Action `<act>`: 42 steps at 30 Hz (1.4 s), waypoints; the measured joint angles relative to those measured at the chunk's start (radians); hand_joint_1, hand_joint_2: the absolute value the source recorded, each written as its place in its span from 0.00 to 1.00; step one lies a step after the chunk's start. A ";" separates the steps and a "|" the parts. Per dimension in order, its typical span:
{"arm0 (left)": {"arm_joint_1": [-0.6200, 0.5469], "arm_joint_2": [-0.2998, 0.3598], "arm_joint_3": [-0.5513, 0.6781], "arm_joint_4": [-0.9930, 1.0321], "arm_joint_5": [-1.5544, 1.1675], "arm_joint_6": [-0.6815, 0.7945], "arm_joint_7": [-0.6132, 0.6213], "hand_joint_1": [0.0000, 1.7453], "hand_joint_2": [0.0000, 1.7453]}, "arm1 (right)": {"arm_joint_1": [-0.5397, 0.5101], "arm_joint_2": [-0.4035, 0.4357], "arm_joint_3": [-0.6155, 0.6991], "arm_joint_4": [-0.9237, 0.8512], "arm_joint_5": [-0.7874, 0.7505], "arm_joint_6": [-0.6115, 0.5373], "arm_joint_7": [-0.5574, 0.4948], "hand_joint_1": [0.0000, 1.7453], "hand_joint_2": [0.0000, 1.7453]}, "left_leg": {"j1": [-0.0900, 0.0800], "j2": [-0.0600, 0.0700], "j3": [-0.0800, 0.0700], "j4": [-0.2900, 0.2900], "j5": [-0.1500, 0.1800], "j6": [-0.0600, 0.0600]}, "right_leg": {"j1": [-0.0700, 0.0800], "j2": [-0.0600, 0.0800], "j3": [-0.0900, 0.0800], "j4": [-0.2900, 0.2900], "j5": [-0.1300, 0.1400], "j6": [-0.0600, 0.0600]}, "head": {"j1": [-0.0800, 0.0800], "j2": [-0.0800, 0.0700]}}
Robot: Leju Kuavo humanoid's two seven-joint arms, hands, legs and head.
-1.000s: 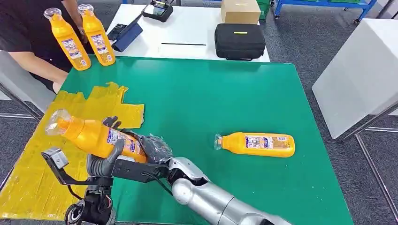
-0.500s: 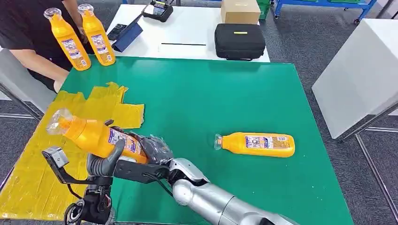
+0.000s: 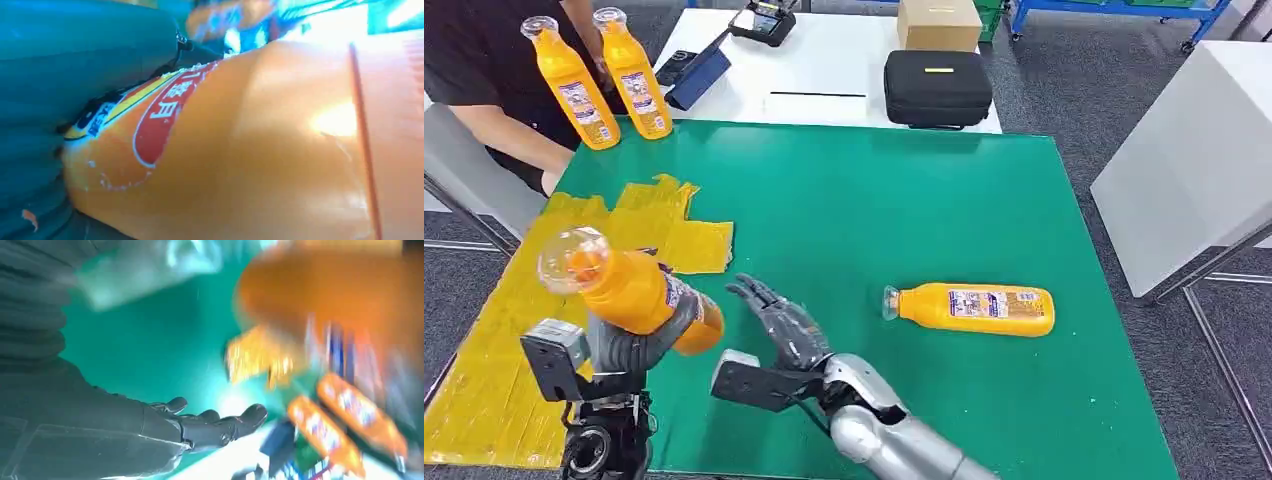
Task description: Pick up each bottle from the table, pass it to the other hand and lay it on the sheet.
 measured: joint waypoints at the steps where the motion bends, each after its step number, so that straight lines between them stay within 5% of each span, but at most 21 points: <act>1: -0.007 0.003 0.009 0.000 -0.075 -0.010 0.019 1.00 1.00 | 0.033 -0.025 -0.051 -0.080 0.025 0.032 -0.001 0.00 0.00 | 0.000 -0.001 0.000 0.000 0.000 0.000 | 0.000 -0.001 0.000 0.000 0.000 0.000 | 0.000 0.000; 5: -0.026 0.037 0.030 0.021 -0.202 -0.006 0.029 1.00 1.00 | 0.137 -0.096 -0.171 -0.272 0.051 0.095 -0.037 0.00 0.00 | -0.001 -0.001 0.000 0.000 0.000 0.000 | 0.000 -0.002 0.001 0.000 0.000 0.000 | 0.000 0.000; 8: -0.040 0.084 0.048 0.070 -0.384 0.131 0.027 1.00 1.00 | 0.203 -0.161 -0.270 -0.410 0.037 0.131 -0.070 0.00 0.00 | -0.001 0.001 0.000 0.000 0.000 0.000 | 0.000 0.000 0.000 0.000 0.000 0.000 | 0.000 0.000; 15: -0.120 0.153 0.015 0.252 -1.019 0.450 0.271 1.00 1.00 | 0.246 -0.257 -0.389 -0.580 0.034 0.171 -0.053 0.00 0.00 | 0.000 0.000 0.001 0.000 0.000 0.000 | 0.000 0.000 0.001 0.000 0.000 0.000 | 0.000 0.000; 35: -0.230 0.175 -0.042 0.639 -1.220 0.458 0.397 1.00 1.00 | 0.307 -0.374 -0.413 -0.651 0.020 0.153 -0.084 0.00 0.00 | -0.001 0.000 0.000 0.000 0.000 0.000 | 0.000 0.000 0.001 0.000 0.000 0.000 | 0.000 0.000; 36: -0.233 0.175 -0.042 0.645 -1.220 0.458 0.397 0.26 1.00 | 0.307 -0.374 -0.412 -0.651 0.020 0.153 -0.084 0.00 0.00 | -0.001 0.000 0.000 0.000 0.000 0.000 | 0.000 0.000 0.001 0.000 0.000 0.000 | 0.000 0.000; 37: -0.235 0.175 -0.043 0.650 -1.220 0.458 0.397 0.00 0.00 | 0.307 -0.375 -0.412 -0.651 0.020 0.153 -0.084 0.00 0.00 | -0.001 0.000 0.000 0.000 0.000 0.000 | 0.000 0.000 0.001 0.000 0.000 0.000 | 0.000 0.000; 39: -0.242 0.175 -0.047 0.662 -1.232 0.436 0.405 0.00 0.00 | 0.307 -0.377 -0.412 -0.651 0.022 0.153 -0.084 0.00 0.00 | -0.001 0.000 0.000 0.000 0.000 0.000 | 0.000 0.000 0.001 0.000 0.000 0.000 | 0.000 0.000; 40: -0.246 0.177 -0.051 0.671 -1.249 0.409 0.422 0.00 0.00 | 0.307 -0.380 -0.411 -0.651 0.033 0.153 -0.083 0.00 1.00 | -0.001 0.000 0.000 0.000 0.000 0.000 | -0.001 0.000 0.001 0.000 0.000 0.000 | 0.000 0.000; 42: -0.258 0.177 -0.053 0.694 -1.280 0.366 0.459 0.00 0.00 | 0.308 -0.390 -0.411 -0.651 0.074 0.151 -0.076 0.00 1.00 | -0.001 0.000 0.000 0.000 0.000 0.000 | -0.001 0.000 0.000 0.000 0.000 0.000 | 0.000 0.000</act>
